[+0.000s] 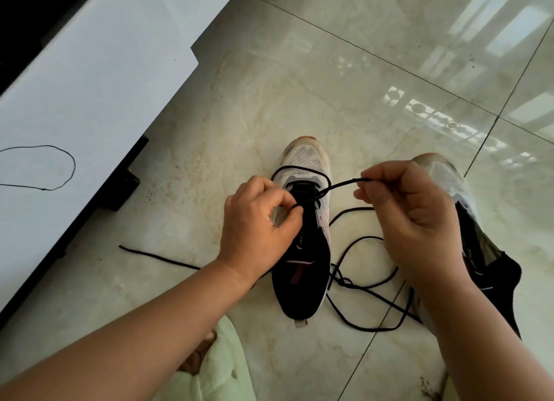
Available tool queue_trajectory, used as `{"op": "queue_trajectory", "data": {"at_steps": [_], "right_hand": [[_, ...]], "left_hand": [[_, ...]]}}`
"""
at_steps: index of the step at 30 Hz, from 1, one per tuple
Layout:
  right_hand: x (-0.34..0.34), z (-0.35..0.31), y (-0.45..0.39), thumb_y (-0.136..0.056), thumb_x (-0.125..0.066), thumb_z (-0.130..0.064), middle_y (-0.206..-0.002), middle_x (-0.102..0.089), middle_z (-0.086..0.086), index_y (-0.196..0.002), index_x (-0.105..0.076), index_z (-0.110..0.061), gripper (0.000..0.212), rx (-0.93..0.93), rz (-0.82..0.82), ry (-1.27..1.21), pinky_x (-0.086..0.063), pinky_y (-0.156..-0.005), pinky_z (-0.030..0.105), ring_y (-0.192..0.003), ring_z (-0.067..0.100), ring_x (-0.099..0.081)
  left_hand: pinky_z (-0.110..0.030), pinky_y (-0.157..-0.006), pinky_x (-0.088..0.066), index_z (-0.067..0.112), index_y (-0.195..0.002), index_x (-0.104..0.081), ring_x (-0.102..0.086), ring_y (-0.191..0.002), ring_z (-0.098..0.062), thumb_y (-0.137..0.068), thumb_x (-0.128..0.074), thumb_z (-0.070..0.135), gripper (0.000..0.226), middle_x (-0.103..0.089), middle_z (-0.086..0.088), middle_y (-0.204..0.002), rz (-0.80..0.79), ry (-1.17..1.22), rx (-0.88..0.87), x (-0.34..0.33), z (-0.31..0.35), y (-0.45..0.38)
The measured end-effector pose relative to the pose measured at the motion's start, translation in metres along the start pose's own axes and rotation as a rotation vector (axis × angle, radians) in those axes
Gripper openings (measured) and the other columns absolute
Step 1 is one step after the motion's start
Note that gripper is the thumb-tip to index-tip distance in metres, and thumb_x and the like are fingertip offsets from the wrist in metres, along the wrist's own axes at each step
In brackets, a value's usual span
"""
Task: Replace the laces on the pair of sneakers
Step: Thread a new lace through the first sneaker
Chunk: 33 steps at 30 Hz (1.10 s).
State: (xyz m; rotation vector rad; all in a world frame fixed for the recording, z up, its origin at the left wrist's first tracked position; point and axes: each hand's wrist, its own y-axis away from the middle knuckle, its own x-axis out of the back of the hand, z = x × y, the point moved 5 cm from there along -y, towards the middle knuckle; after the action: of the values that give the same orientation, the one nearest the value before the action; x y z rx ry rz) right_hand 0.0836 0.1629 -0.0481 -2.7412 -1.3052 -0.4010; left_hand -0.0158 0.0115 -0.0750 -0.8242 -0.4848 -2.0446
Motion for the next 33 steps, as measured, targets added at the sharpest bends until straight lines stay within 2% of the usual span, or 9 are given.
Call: {"op": "queue_trajectory", "data": {"at_steps": [4, 8, 11, 14, 18, 24, 27, 29, 33], "right_hand": [[-0.001, -0.001, -0.001, -0.087, -0.052, -0.012, -0.085, -0.067, -0.006, -0.093, -0.061, -0.015, 0.011, 0.017, -0.012, -0.053, -0.053, -0.078, 0.028, -0.086, 0.011, -0.066], [-0.005, -0.002, -0.002, -0.087, -0.054, -0.011, -0.087, -0.067, -0.006, -0.094, -0.063, -0.012, 0.011, 0.039, -0.065, -0.045, -0.053, -0.078, 0.033, -0.087, 0.015, -0.066], [-0.009, -0.002, -0.001, -0.086, -0.055, -0.012, -0.088, -0.066, -0.003, -0.093, -0.064, -0.018, 0.013, 0.031, -0.093, -0.030, -0.052, -0.075, 0.032, -0.081, 0.018, -0.064], [-0.011, -0.003, 0.000, -0.085, -0.054, -0.009, -0.090, -0.065, 0.001, -0.093, -0.063, -0.016, 0.014, 0.020, -0.124, -0.052, -0.051, -0.071, 0.023, -0.078, 0.014, -0.065], [-0.015, -0.002, 0.003, -0.085, -0.052, -0.008, -0.085, -0.066, 0.004, -0.094, -0.063, -0.007, 0.014, -0.016, -0.170, -0.104, -0.053, -0.073, 0.022, -0.079, 0.012, -0.067], [-0.014, 0.007, 0.006, -0.086, -0.060, -0.003, -0.099, -0.061, -0.001, -0.088, -0.065, -0.014, 0.012, 0.017, -0.152, 0.018, -0.049, -0.075, 0.018, -0.087, 0.005, -0.059], [-0.017, 0.018, 0.009, -0.086, -0.063, -0.005, -0.115, -0.051, -0.003, -0.085, -0.067, -0.021, 0.017, -0.050, -0.138, 0.100, -0.044, -0.072, 0.008, -0.089, -0.003, -0.054], [-0.022, 0.026, 0.014, -0.086, -0.062, -0.006, -0.119, -0.049, -0.005, -0.083, -0.067, -0.026, 0.021, -0.122, -0.160, 0.060, -0.042, -0.073, 0.007, -0.091, -0.004, -0.054], [-0.027, 0.030, 0.019, -0.088, -0.057, -0.004, -0.115, -0.057, -0.016, -0.082, -0.063, -0.028, 0.025, -0.182, -0.207, -0.022, -0.041, -0.084, 0.016, -0.103, 0.001, -0.055]], "left_hand": [[-0.045, -0.081, -0.041, 0.017, -0.074, -0.073, -0.055, -0.082, -0.018, -0.073, -0.064, 0.035, 0.020, -0.058, 0.001, -0.085, -0.101, -0.054, -0.197, -0.007, 0.008, 0.007], [-0.040, -0.084, -0.037, 0.017, -0.072, -0.073, -0.054, -0.084, -0.018, -0.080, -0.058, 0.042, 0.030, -0.060, 0.001, -0.088, -0.096, -0.064, -0.227, -0.006, 0.011, 0.007], [-0.033, -0.093, -0.032, 0.015, -0.095, -0.067, -0.054, -0.101, -0.017, -0.081, -0.058, 0.028, 0.021, -0.060, 0.001, -0.107, -0.059, -0.036, -0.179, 0.000, 0.012, -0.004], [-0.036, -0.110, -0.015, 0.019, -0.131, -0.048, -0.038, -0.130, -0.017, -0.082, -0.052, 0.001, 0.052, -0.048, 0.002, -0.137, -0.203, -0.066, -0.178, -0.009, 0.013, -0.022], [-0.043, -0.111, 0.012, 0.032, -0.144, -0.026, -0.011, -0.142, -0.009, -0.093, -0.042, 0.012, 0.057, -0.042, 0.011, -0.142, -0.473, -0.310, -0.220, -0.031, 0.011, -0.043], [-0.034, -0.105, -0.011, 0.031, -0.106, -0.066, -0.045, -0.113, -0.013, -0.092, -0.051, 0.031, 0.020, -0.055, 0.011, -0.101, -0.336, -0.421, -0.318, -0.022, 0.016, -0.051], [-0.031, -0.097, -0.036, 0.024, -0.097, -0.070, -0.058, -0.094, -0.008, -0.090, -0.058, 0.027, 0.015, -0.062, 0.013, -0.092, -0.348, -0.133, -0.145, -0.015, 0.016, -0.048], [-0.025, -0.079, -0.050, 0.020, -0.091, -0.071, -0.062, -0.077, -0.004, -0.089, -0.061, 0.022, 0.010, -0.065, 0.014, -0.080, -0.363, 0.097, 0.006, -0.010, 0.018, -0.046], [-0.012, -0.055, -0.045, 0.015, -0.087, -0.067, -0.052, -0.048, 0.001, -0.090, -0.059, 0.020, 0.010, -0.057, 0.020, -0.052, -0.401, 0.296, 0.125, -0.007, 0.024, -0.047]]}}
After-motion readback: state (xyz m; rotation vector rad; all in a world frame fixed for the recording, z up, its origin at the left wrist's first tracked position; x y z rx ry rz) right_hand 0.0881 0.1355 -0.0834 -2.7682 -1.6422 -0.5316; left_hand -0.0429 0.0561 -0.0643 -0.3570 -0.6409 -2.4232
